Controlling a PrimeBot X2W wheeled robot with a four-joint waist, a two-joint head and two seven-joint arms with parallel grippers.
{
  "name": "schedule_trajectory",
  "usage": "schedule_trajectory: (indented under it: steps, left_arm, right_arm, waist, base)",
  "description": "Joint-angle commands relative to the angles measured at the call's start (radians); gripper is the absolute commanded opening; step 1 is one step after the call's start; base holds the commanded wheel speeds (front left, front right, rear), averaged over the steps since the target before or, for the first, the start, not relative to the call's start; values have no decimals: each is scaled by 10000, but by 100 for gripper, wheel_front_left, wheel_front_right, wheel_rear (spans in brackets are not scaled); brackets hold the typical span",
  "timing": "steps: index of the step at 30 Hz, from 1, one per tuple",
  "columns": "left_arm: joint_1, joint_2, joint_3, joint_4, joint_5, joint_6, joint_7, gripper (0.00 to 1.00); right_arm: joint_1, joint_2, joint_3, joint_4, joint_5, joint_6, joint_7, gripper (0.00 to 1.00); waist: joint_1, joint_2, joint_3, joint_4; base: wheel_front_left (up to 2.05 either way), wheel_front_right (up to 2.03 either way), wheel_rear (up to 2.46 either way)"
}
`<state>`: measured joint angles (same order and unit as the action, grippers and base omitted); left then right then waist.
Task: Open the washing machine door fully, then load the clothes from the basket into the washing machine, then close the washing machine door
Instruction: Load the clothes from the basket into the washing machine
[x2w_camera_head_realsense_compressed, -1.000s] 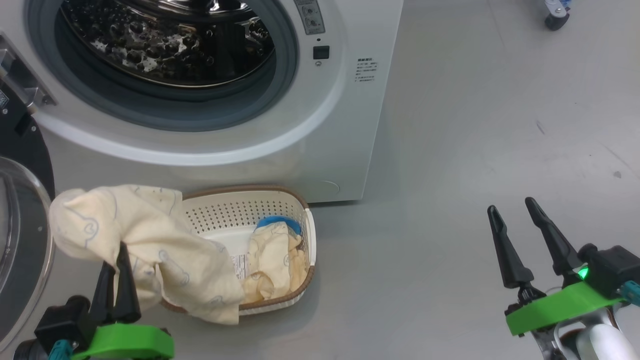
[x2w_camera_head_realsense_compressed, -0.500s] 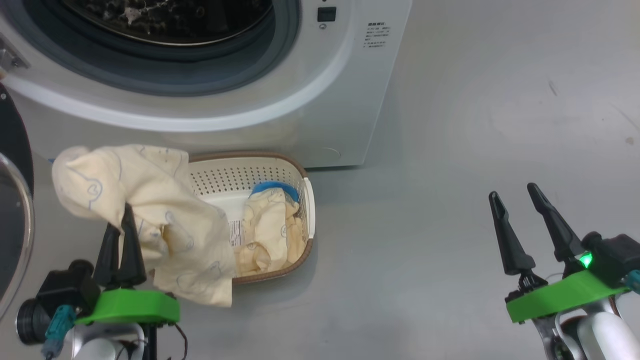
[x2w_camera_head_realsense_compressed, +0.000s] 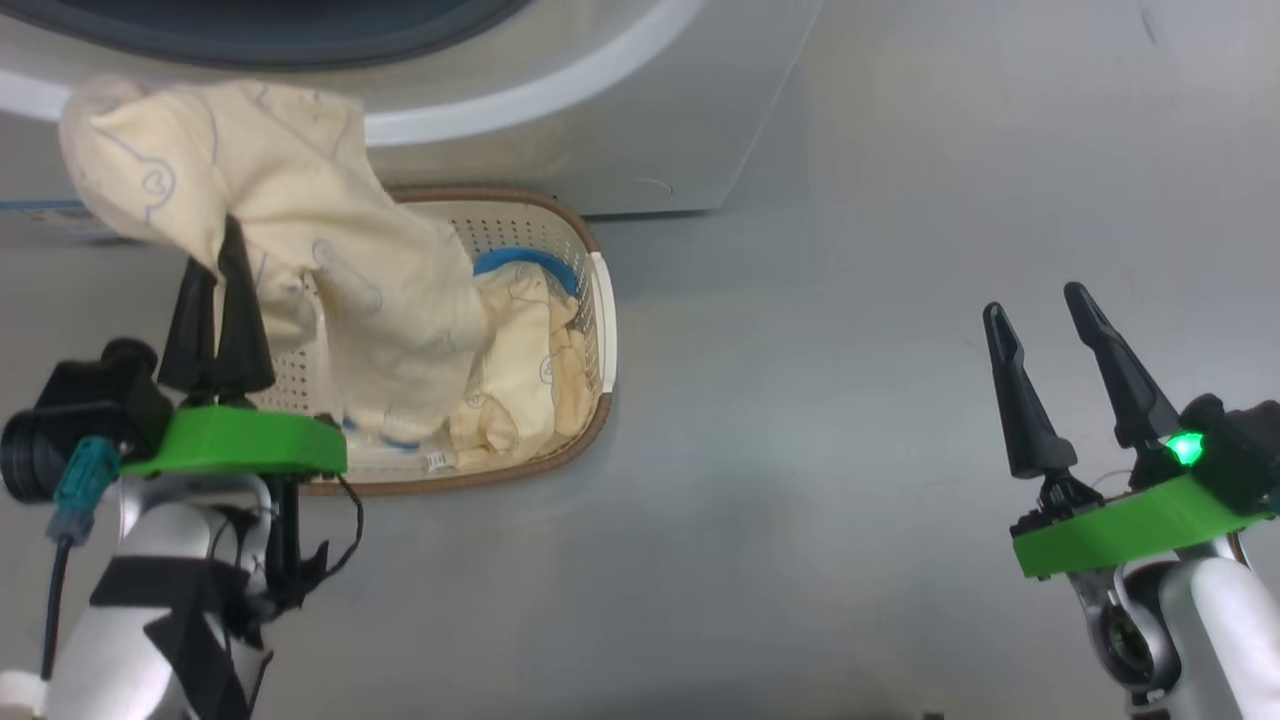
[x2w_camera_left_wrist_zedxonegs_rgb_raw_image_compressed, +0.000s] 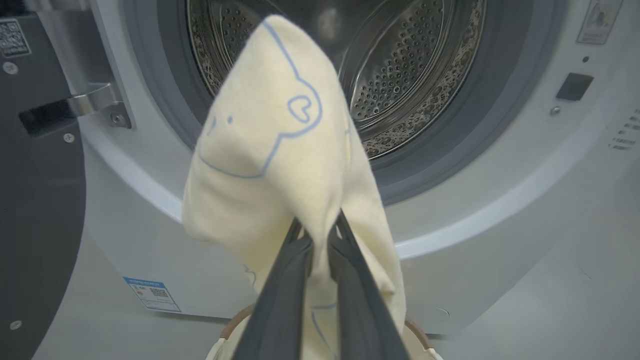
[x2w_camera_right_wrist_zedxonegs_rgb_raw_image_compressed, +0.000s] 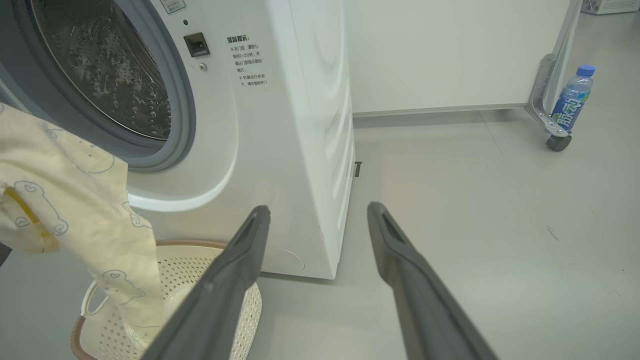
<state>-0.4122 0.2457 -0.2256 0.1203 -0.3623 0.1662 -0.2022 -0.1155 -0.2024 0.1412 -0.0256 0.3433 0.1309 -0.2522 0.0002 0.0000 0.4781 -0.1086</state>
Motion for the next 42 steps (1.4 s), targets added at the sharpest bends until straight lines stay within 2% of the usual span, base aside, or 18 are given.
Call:
schedule_trajectory:
  steps: [1,11,18,32,42]
  left_arm:
    - [-552,324,354,-188,63,-93,-13,0]
    - [-3309,688,358,1147,50,-618,390,0]
    - [-4975,1011,240,1931,243,-886,733,0]
    - [-8246,1182,-406,4001,634,-1532,1580,0]
    - [-10252,1162,-999,5885,987,-1999,2256,0]
  right_arm:
    - [-173,-147,165,-336,64,-2,-95,100]
    - [-732,-54,460,-299,128,-2,-95,100]
    - [-945,8,619,-212,187,-2,-95,100]
    - [-1242,165,1057,-8,320,-2,-95,100]
    - [-1192,274,1216,-13,397,-2,-95,100]
  waist:
    - [-2,0,473,-16]
    - [-2,0,1485,-259]
    - [-2,0,1759,-478]
    - [-2,0,2157,-1105]
    - [-2,0,2968,-1414]
  base:
    - [0,0,0]
    - [0,0,0]
    - [0,0,0]
    - [0,0,0]
    - [0,0,0]
